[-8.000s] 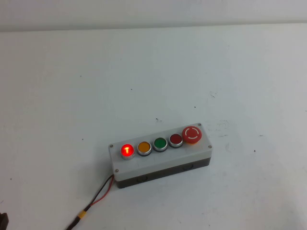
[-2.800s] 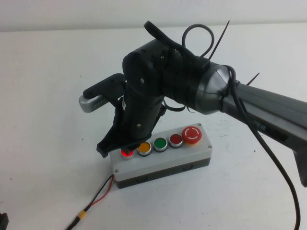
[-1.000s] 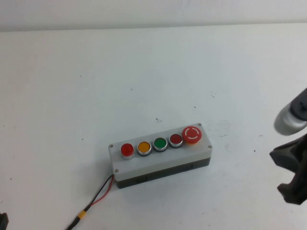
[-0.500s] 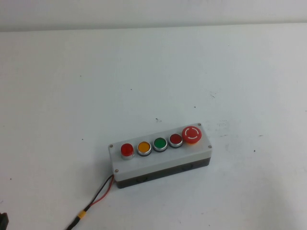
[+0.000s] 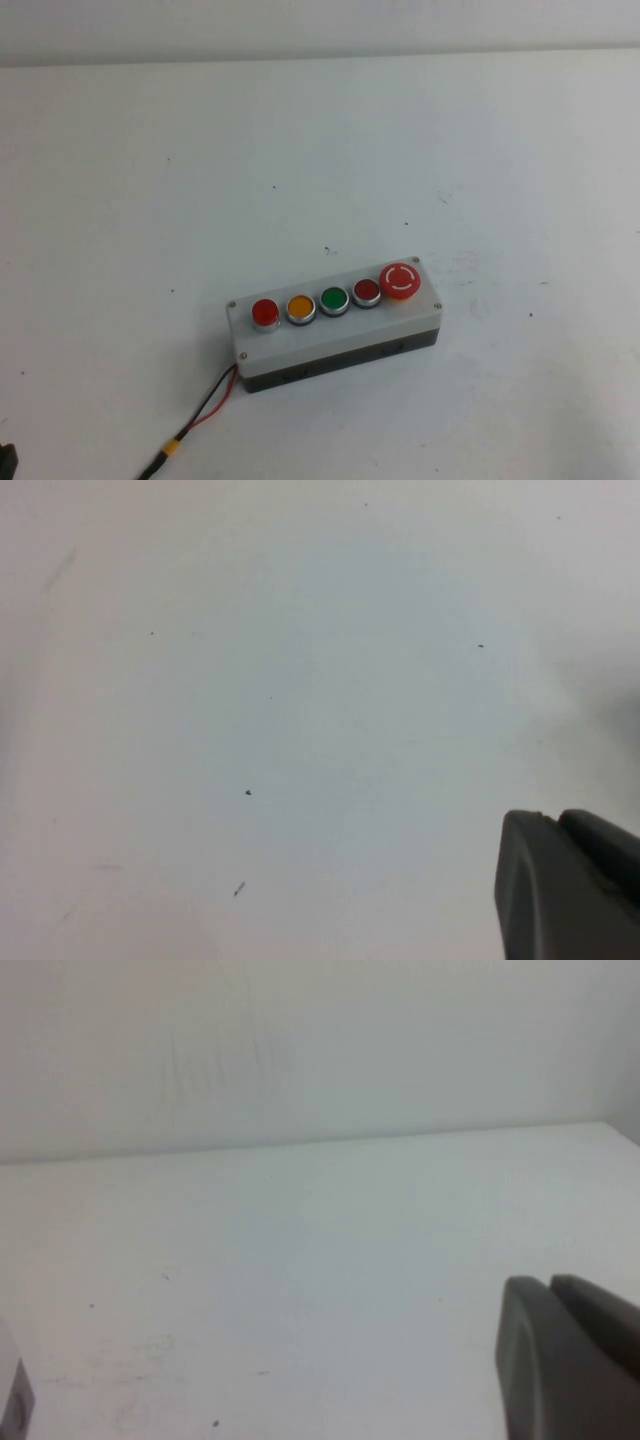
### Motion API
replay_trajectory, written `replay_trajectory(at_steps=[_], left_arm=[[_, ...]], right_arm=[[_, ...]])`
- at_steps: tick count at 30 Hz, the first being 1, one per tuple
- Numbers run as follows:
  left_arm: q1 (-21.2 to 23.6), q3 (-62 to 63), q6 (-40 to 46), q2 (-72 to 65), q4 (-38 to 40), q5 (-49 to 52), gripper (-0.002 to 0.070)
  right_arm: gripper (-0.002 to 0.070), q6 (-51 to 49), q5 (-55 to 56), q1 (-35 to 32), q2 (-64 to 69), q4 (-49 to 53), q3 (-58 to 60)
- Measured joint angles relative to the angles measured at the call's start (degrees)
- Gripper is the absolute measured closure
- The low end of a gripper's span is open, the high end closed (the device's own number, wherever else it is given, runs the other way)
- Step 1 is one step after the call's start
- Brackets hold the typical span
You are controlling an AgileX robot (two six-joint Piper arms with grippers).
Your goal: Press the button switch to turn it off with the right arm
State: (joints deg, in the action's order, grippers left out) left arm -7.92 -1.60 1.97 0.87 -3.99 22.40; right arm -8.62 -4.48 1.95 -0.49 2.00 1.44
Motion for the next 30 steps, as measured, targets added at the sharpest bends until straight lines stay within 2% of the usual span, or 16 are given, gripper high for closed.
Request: replay_trajectory(at_steps=[11,18,21,30], left_arm=[[0.00,0.00,0.00,0.00,0.00,0.00,0.0677],[0.00,0.00,0.00,0.00,0.00,0.00,0.0677],[0.00,0.00,0.00,0.00,0.00,0.00,0.0677],[0.00,0.00,0.00,0.00,0.00,0.00,0.0677]], right_arm=[[0.0692,0.18,-2.06,0.00,0.01,-0.33,0.00],[0.0692,12.89,-10.48,0.76,0.01,-8.44,0.00],[0.0692,14.92,-14.14,0.85,0.01,-9.81,0.00],[0.0692,17.53,-14.73,0.85,0.01,-10.46,0.00]])
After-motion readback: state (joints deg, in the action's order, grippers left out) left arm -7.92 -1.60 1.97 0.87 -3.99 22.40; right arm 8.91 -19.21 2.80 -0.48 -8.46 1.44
